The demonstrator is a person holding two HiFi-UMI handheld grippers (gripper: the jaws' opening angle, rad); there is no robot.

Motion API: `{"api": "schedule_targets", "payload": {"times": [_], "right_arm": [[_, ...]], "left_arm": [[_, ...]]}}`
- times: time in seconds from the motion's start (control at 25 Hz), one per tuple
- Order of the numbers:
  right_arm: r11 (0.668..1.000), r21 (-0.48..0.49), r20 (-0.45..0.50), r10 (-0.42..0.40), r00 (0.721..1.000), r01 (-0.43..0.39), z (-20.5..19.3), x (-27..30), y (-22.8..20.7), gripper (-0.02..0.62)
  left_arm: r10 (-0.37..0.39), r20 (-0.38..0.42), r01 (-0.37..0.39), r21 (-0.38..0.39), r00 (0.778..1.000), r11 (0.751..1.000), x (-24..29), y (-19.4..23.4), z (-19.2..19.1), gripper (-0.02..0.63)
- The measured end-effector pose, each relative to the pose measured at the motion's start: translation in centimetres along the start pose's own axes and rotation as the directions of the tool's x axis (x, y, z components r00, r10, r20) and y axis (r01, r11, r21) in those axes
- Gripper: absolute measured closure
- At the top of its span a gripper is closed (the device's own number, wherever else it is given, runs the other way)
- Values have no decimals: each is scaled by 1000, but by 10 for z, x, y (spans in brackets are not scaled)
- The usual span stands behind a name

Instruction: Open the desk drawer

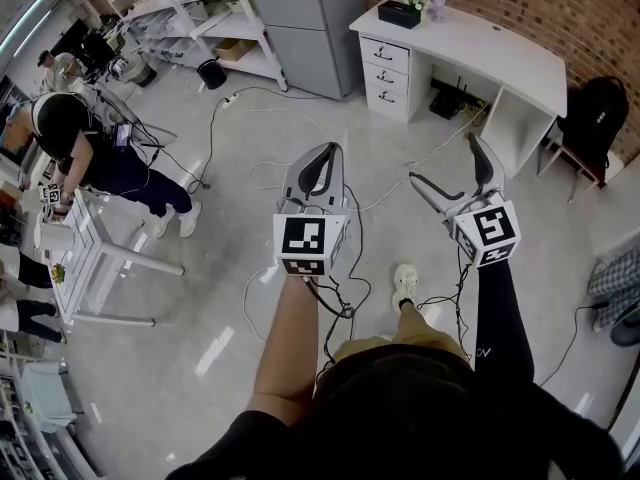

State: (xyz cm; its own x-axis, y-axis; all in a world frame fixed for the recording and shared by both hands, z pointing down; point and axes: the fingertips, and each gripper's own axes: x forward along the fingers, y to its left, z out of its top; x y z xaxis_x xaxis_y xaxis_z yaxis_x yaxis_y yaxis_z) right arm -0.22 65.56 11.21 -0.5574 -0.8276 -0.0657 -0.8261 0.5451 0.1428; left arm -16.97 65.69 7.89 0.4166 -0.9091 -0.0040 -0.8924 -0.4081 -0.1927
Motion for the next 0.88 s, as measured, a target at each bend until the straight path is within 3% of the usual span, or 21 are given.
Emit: {"api": "schedule_targets", "payload": {"times": [0.88], "right_arm": [[997,71,42,-21,999,18,-35,138,-155,46]], "left_arm": [[-23,-25,22,-54,999,998,195,35,-19,596]]}}
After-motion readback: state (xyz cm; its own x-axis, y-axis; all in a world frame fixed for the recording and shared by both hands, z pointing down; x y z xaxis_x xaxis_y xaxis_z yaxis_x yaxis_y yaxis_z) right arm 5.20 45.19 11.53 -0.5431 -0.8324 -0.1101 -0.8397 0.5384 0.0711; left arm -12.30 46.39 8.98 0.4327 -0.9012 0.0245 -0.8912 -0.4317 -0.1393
